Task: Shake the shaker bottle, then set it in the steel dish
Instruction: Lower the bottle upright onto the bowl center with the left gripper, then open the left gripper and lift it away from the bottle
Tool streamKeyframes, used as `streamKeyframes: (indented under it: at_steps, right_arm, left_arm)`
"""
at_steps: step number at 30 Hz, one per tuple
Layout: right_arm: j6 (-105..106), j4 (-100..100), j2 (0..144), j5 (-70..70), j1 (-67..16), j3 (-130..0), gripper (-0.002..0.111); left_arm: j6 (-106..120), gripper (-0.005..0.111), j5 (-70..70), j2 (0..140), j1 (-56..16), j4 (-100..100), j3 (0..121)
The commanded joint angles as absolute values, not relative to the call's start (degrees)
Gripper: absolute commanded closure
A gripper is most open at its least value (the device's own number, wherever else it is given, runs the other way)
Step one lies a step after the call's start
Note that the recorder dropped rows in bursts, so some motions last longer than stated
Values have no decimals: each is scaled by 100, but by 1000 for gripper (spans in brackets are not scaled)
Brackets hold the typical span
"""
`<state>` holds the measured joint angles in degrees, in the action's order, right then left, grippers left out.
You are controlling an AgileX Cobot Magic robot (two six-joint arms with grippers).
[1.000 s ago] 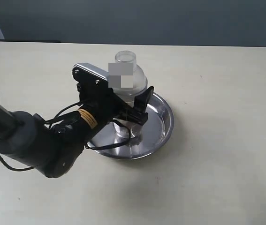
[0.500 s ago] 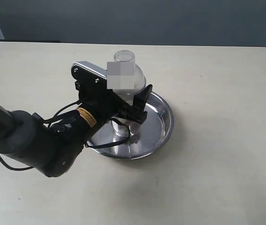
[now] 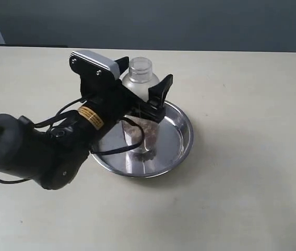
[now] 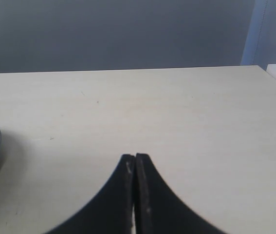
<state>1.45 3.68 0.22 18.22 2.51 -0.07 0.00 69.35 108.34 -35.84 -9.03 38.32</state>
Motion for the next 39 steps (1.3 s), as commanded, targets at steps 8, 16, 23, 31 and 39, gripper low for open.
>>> streamKeyframes:
  at_steps: [8,16,23,31,39]
  right_arm:
    - [149,351,0,1746,271,0,109]
    - [149,351,0,1746,271,0,109]
    - [149,351,0,1746,271,0,109]
    - [149,351,0,1746,271,0,109]
    - [149,351,0,1746,271,0,109]
  left_arm:
    - [310,17,6996,10408,-3552,-1085,3838]
    - [1291,25,6498,9452,-3552,-1537,3838]
    - [2357,94,4025,8021,-3552,-2649,3838]
    - [4439,106,2868,6733,-3552,-3883,3816]
    - [4513,106,3207,6353,-3552,-3872,3816]
